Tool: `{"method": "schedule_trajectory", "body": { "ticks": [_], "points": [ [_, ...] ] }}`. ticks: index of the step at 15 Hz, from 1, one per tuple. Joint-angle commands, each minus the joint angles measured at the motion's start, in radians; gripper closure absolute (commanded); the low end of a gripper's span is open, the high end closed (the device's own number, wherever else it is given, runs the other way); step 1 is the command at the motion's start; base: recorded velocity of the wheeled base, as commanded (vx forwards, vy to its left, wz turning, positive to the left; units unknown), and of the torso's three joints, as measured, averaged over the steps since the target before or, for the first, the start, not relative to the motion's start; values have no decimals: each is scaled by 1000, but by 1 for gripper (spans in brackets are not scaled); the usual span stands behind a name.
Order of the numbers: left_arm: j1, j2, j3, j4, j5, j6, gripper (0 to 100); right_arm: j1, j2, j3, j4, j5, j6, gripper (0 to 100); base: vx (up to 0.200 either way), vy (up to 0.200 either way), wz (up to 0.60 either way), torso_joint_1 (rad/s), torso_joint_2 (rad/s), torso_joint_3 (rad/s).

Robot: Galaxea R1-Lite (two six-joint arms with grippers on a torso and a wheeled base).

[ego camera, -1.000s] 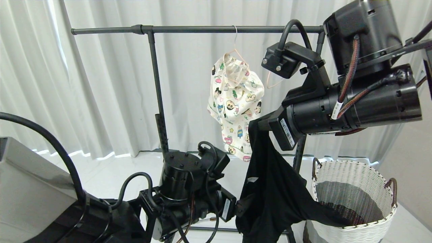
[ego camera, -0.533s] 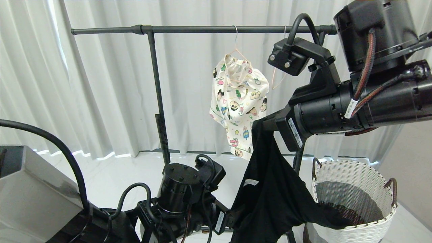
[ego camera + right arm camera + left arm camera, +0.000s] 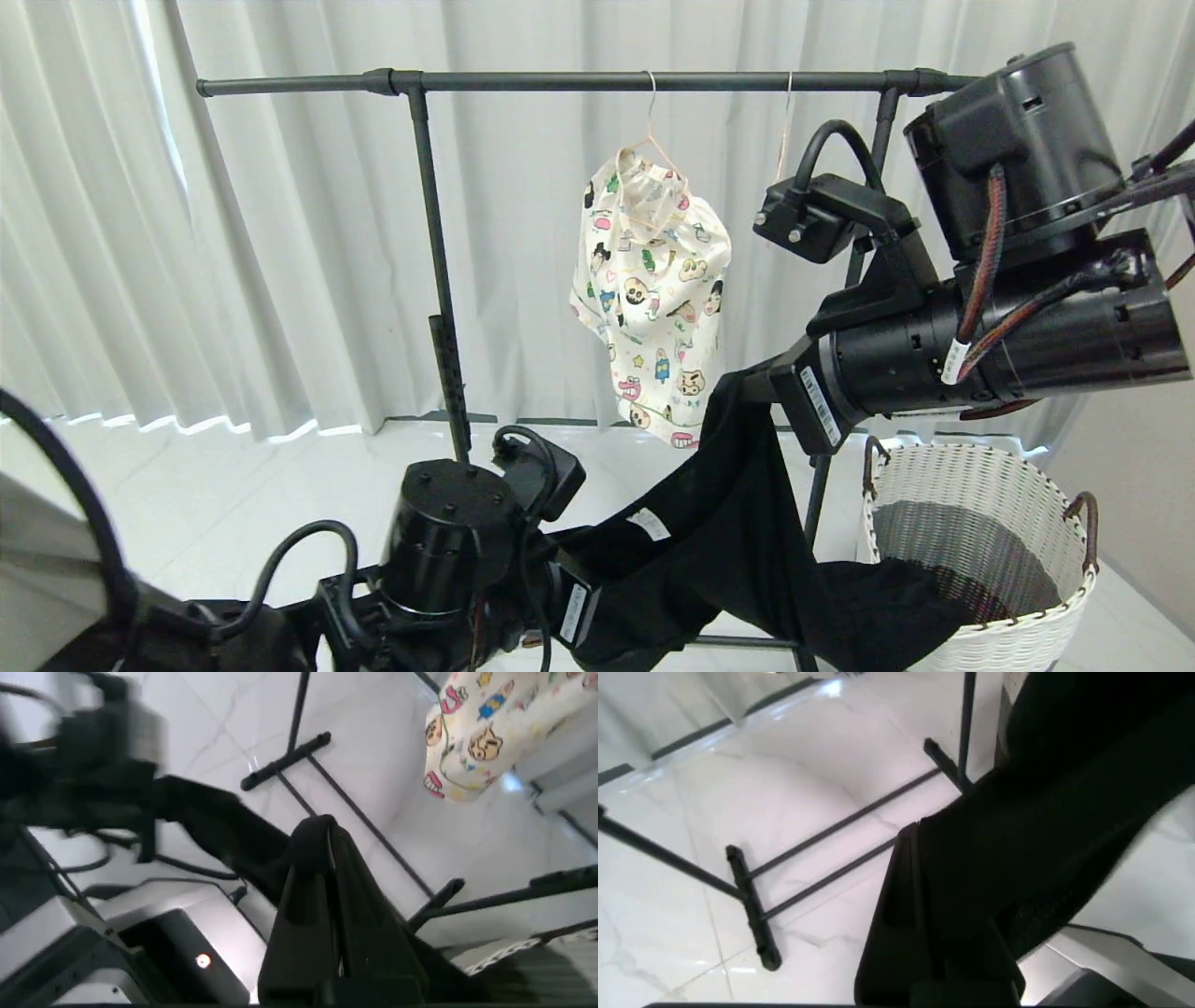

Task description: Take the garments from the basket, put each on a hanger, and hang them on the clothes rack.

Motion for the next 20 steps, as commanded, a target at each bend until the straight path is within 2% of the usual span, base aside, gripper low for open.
{"method": "schedule_trajectory", "body": {
  "ticks": [1, 2, 3, 4, 5, 6, 8, 10, 12, 14, 15, 17, 19, 20],
  "points": [
    [74, -240, 41, 63, 9, -14, 100, -7, 26, 26, -100, 0, 48, 100, 0, 0, 0, 0, 0, 0],
    [112, -326, 21, 150, 9, -21, 100, -5, 53, 23, -182, -2, 70, 100, 0, 0, 0, 0, 0, 0],
    [170, -436, -40, 320, 9, -31, 100, -4, 81, 15, -264, -2, 70, 100, 0, 0, 0, 0, 0, 0],
    [195, -485, -89, 426, 9, -39, 100, -2, 93, 6, -287, -2, 70, 100, 0, 0, 0, 0, 0, 0],
    [232, -559, -218, 643, 8, -71, 100, 3, 98, -17, -292, -2, 70, 100, 0, 0, 0, 0, 0, 0],
    [235, -588, -310, 762, 8, -87, 100, 3, 93, -17, -292, -3, 70, 100, 0, 0, 0, 0, 0, 0],
    [222, -584, -417, 808, 8, -76, 100, -1, 62, -8, -289, -51, 71, 100, 0, 0, 0, 0, 0, 0],
    [172, -570, -444, 808, 8, 10, 100, -16, -8, 62, -281, -130, 77, 100, 0, 0, 0, 0, 0, 0],
    [54, -562, -465, 813, 11, 59, 100, -39, -131, 188, -280, -137, 77, 100, 0, 0, 0, 0, 0, 0],
    [8, -510, -536, 842, 14, 113, 100, -79, -244, 259, -260, -135, 76, 100, 0, 0, 0, 0, 0, 0],
    [9, -470, -589, 853, 14, 145, 100, -108, -281, 242, -214, -130, 73, 100, 0, 0, 0, 0, 0, 0],
    [9, -412, -714, 906, 16, 162, 100, -146, -290, 122, -123, -101, 71, 100, 0, 0, 0, 0, 0, 0],
    [3, -409, -806, 1066, 16, 162, 100, -151, -274, 16, -71, -78, 68, 100, 0, 0, 0, 0, 0, 0],
    [-9, -421, -816, 1109, 16, 162, 100, -151, -272, -2, -57, -77, 67, 100, 0, 0, 0, 0, 0, 0]
  ]
}}
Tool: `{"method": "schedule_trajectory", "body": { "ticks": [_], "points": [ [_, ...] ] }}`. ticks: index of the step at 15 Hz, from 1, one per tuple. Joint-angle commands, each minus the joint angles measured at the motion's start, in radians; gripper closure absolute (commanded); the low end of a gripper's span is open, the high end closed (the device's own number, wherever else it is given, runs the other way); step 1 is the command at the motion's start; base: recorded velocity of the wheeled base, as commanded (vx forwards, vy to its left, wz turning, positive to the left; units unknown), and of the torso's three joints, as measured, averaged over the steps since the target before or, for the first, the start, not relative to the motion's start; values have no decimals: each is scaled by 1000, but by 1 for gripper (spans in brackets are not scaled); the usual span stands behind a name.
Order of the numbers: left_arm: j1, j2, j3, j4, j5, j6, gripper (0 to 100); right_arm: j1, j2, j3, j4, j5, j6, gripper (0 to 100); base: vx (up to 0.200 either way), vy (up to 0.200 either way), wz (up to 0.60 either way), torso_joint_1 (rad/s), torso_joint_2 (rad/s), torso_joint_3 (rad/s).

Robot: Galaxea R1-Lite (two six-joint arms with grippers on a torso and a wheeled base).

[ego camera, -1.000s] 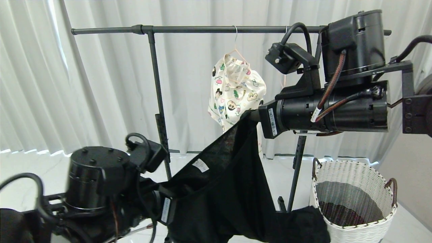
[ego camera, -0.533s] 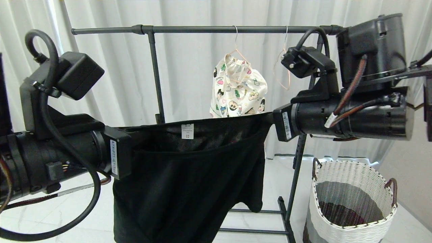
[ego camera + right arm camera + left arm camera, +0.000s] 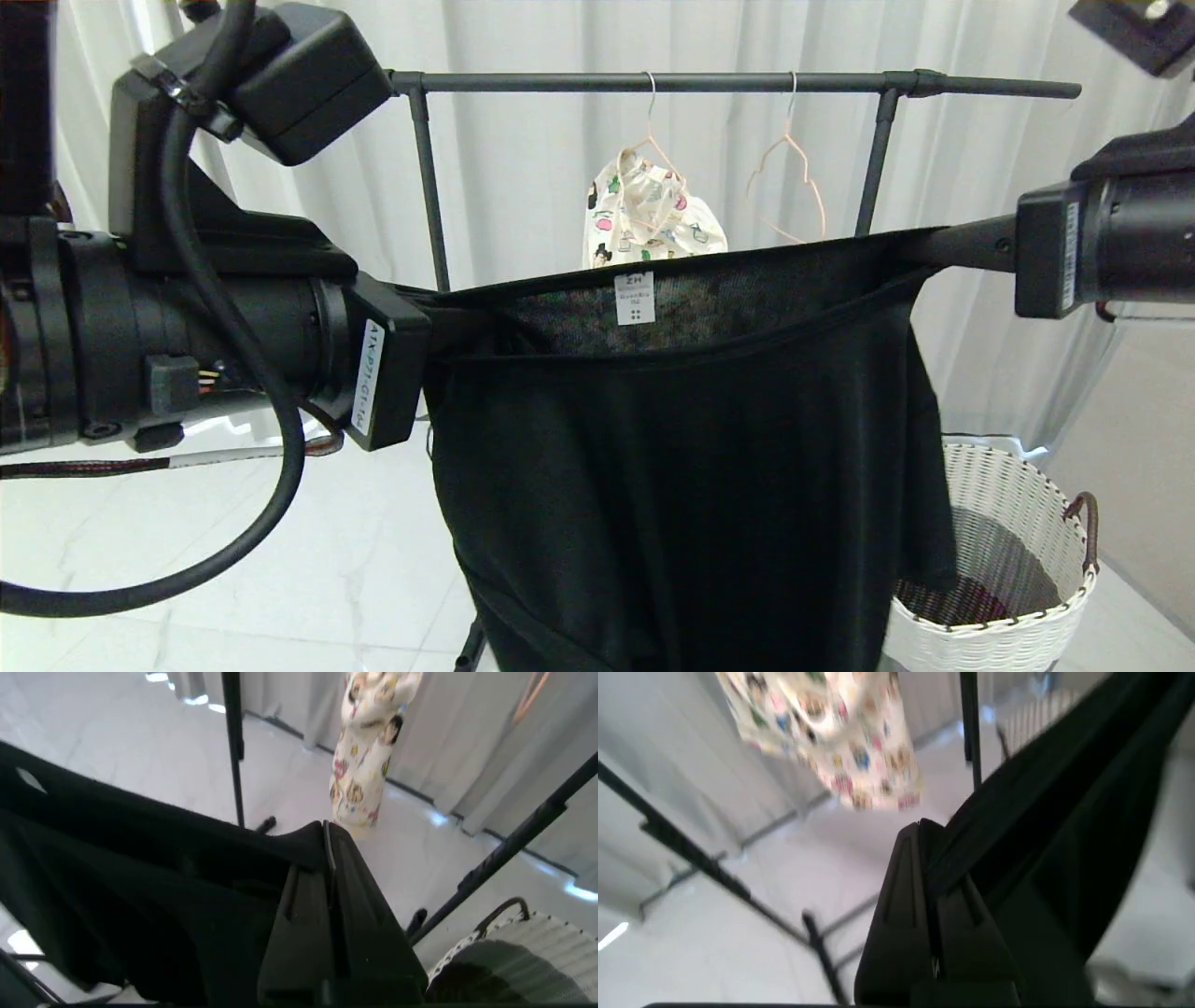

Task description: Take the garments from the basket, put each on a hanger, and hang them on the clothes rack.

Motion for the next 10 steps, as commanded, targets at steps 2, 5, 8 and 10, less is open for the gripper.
{"method": "schedule_trajectory", "body": {
  "ticks": [2, 5, 8, 10],
  "points": [
    [-34, -15, -26, 35, 1, 1, 100, -8, -8, -49, 12, 4, -6, 100, 0, 0, 0, 0, 0, 0],
    [-69, -24, 8, 33, -1, -2, 100, -8, -22, -49, 38, 27, -14, 100, 0, 0, 0, 0, 0, 0],
    [-69, 21, 2, 24, -9, 42, 100, -9, -94, -37, 175, 64, -7, 100, 0, 0, 0, 0, 0, 0],
    [-69, 76, -35, -43, -41, 50, 100, -6, -172, -31, 296, 183, -9, 100, 0, 0, 0, 0, 0, 0]
  ]
}}
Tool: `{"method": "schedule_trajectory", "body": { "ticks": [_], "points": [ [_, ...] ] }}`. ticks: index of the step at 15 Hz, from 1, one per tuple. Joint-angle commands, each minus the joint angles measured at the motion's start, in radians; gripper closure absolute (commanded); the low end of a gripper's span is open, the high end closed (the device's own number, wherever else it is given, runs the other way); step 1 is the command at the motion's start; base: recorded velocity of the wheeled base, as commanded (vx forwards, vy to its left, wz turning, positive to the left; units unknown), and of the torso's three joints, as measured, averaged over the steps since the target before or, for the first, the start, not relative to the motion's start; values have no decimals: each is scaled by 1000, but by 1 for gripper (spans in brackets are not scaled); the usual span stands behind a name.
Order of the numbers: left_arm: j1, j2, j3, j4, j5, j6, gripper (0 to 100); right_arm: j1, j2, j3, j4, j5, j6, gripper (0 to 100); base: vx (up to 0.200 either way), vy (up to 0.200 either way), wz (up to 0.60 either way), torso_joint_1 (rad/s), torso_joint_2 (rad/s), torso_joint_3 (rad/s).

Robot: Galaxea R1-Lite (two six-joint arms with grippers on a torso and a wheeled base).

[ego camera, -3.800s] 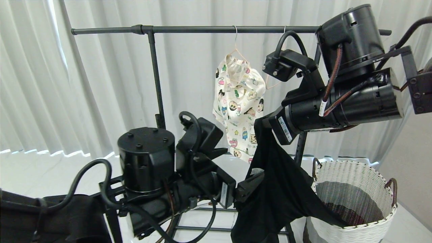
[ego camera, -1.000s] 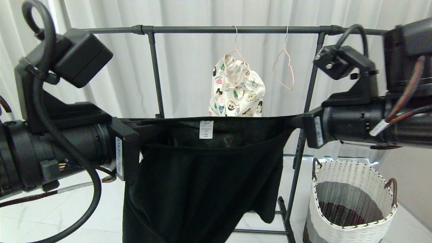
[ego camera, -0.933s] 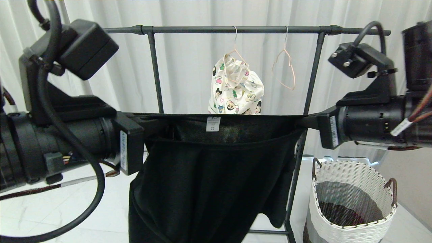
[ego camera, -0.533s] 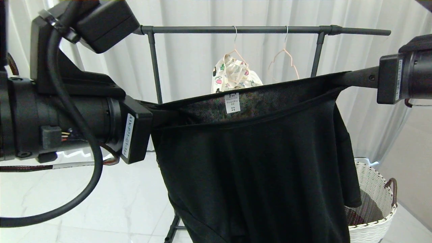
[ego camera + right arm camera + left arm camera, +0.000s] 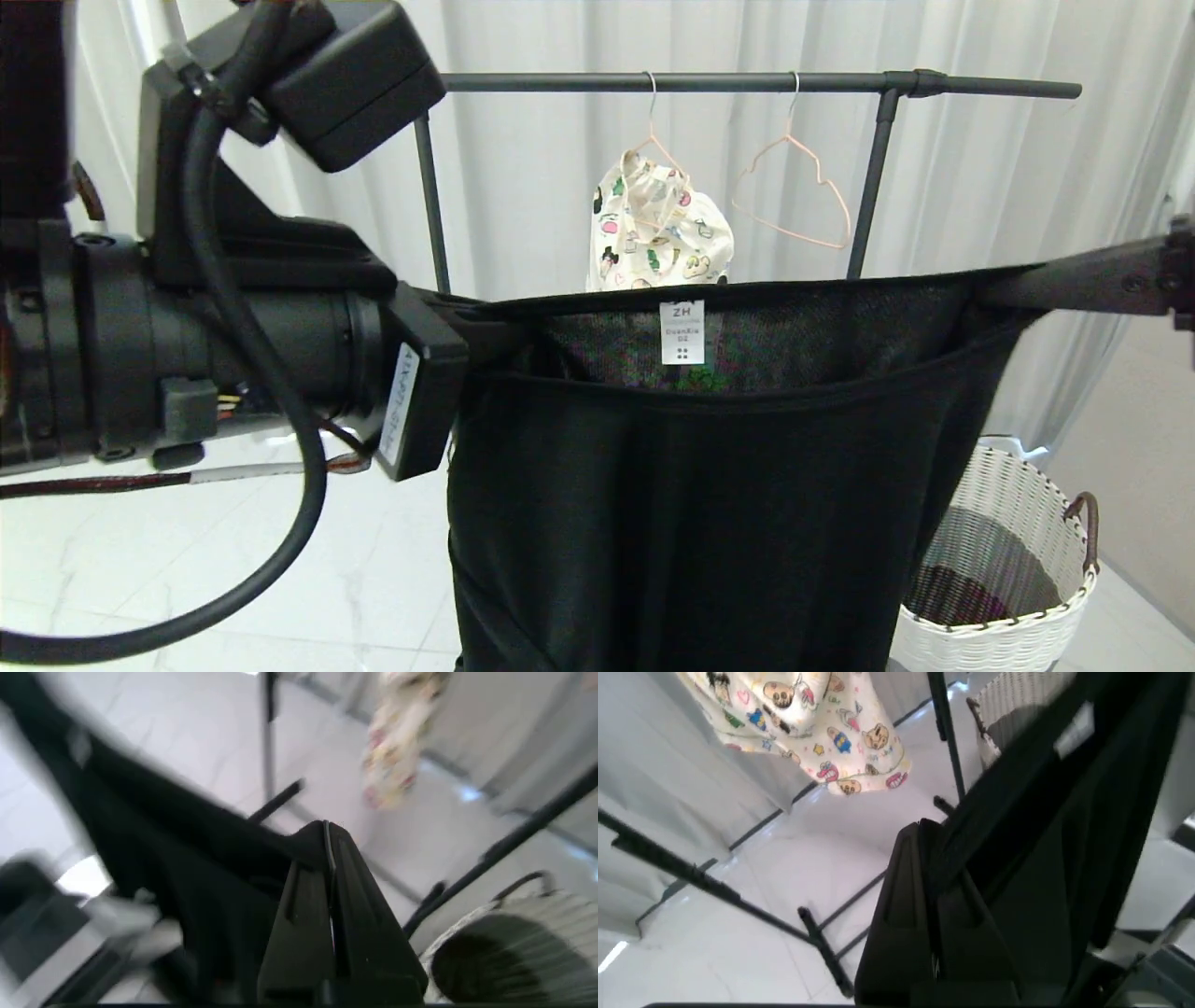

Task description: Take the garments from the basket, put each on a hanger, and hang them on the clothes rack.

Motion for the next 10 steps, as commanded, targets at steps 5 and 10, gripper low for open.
{"method": "schedule_trajectory", "body": {
  "ticks": [5, 10],
  "points": [
    [-1, 156, -166, -35, -56, 14, 100, 150, -155, 80, 130, 114, -4, 100, 0, 0, 0, 0, 0, 0],
    [-1, 141, -154, -26, -50, 9, 100, 156, -149, 102, 101, 105, -4, 100, 0, 0, 0, 0, 0, 0]
  ]
}}
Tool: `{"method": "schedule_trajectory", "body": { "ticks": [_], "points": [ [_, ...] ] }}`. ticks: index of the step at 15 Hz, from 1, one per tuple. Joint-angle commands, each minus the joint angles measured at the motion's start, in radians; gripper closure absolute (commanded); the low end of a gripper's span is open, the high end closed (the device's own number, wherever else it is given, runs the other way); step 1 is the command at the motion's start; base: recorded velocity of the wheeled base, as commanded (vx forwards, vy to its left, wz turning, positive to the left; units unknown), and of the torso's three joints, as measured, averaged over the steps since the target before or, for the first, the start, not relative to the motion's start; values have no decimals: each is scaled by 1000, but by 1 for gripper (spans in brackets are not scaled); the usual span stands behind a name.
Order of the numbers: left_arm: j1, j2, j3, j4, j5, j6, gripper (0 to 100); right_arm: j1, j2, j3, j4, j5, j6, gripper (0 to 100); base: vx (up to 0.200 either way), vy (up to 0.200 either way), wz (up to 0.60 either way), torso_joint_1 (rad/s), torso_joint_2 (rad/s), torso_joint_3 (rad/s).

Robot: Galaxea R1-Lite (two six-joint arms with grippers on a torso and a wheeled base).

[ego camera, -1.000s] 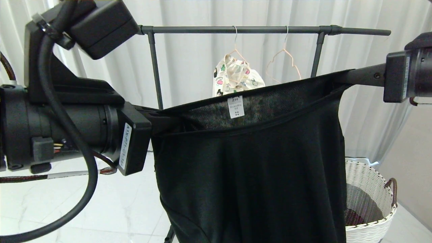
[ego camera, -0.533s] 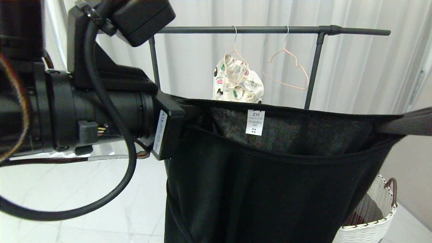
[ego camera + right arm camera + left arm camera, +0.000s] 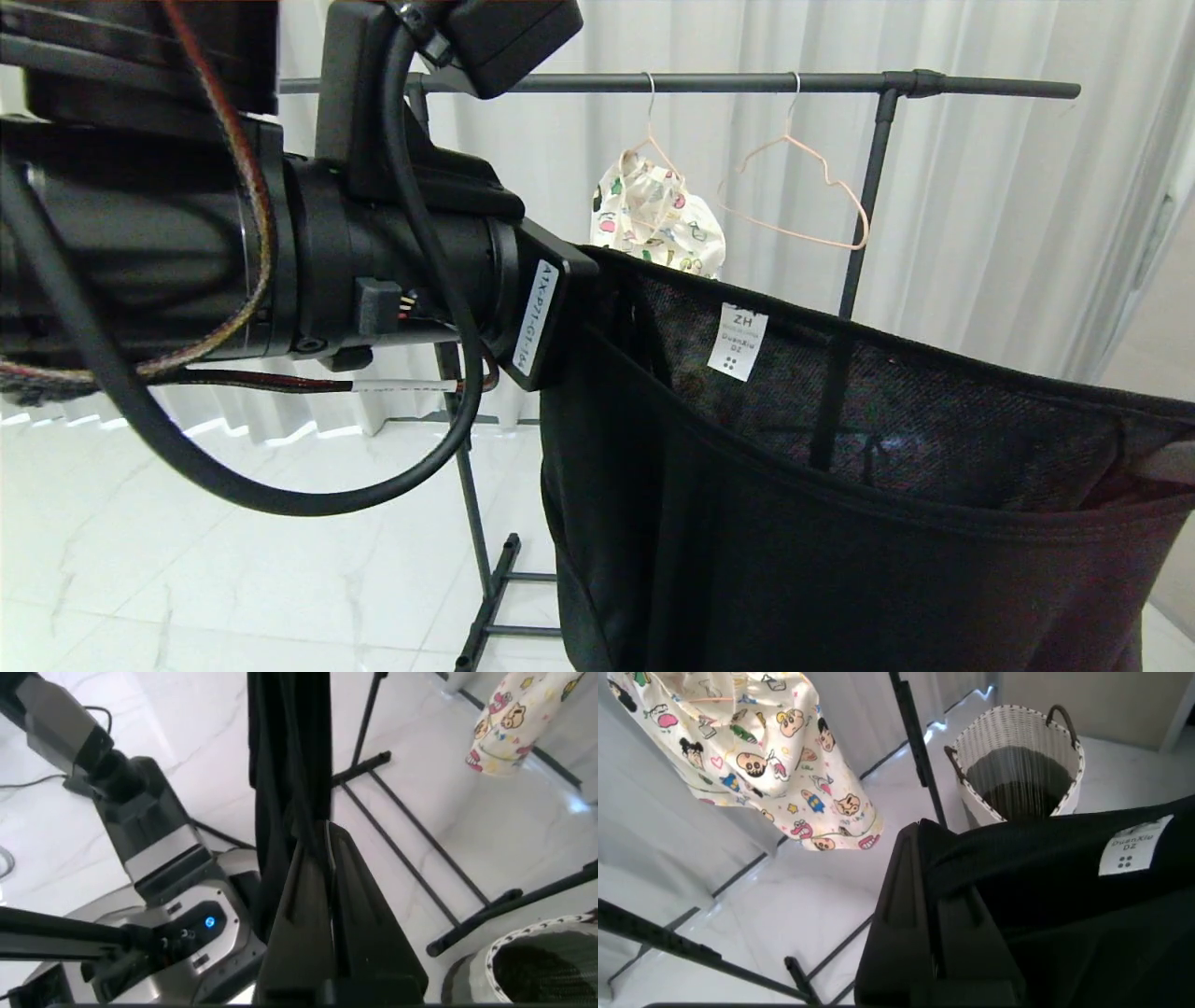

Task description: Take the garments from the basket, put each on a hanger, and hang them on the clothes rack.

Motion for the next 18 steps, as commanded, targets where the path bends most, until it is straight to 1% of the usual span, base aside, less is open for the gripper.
{"method": "schedule_trajectory", "body": {
  "ticks": [1, 2, 3, 4, 5, 6, 8, 9, 10, 12, 16, 17, 18],
  "points": [
    [-1, -12, 4, 10, 0, -4, 100, -8, 7, 9, -14, -5, 2, 100, 0, 0, 0, 0, 0, 0],
    [-14, -48, 17, 60, 0, -33, 100, -56, 27, 23, -70, -10, 0, 100, 0, 0, 0, 0, 0, 0],
    [-32, -86, 33, 110, 0, -85, 100, -91, 56, 25, -123, -10, -2, 100, 0, 0, 0, 0, 0, 0],
    [-43, -105, 39, 134, 0, -116, 100, -100, 73, 23, -151, -10, -2, 100, 0, 0, 0, 0, 0, 0],
    [-90, -167, 59, 203, 0, -197, 100, -114, 132, 20, -272, -7, 2, 100, 0, 0, 0, 0, 0, 0],
    [-149, -207, 74, 232, 0, -248, 100, -112, 188, 23, -415, -2, 8, 100, 0, 0, 0, 0, 0, 0],
    [-247, -250, 100, 277, 0, -305, 100, -111, 284, 5, -567, -2, 6, 100, 0, 0, 0, 0, 0, 0],
    [-281, -267, 117, 294, 0, -314, 100, -108, 323, -21, -590, -2, 6, 100, 0, 0, 0, 0, 0, 0],
    [-296, -273, 131, 294, 1, -314, 100, -100, 343, -44, -590, -2, 5, 100, 0, 0, 0, 0, 0, 0],
    [-305, -275, 133, 294, 3, -314, 100, -94, 363, -74, -588, -2, 5, 100, 0, 0, 0, 0, 0, 0],
    [-307, -275, 134, 294, 6, -314, 100, -94, 347, -64, -580, -7, 5, 100, 0, 0, 0, 0, 0, 0],
    [-307, -275, 137, 294, 11, -314, 100, -96, 340, -63, -565, -10, 5, 100, 0, 0, 0, 0, 0, 0],
    [-307, -272, 142, 294, 38, -311, 100, -99, 324, -64, -522, -11, 2, 100, 0, 0, 0, 0, 0, 0]
  ]
}}
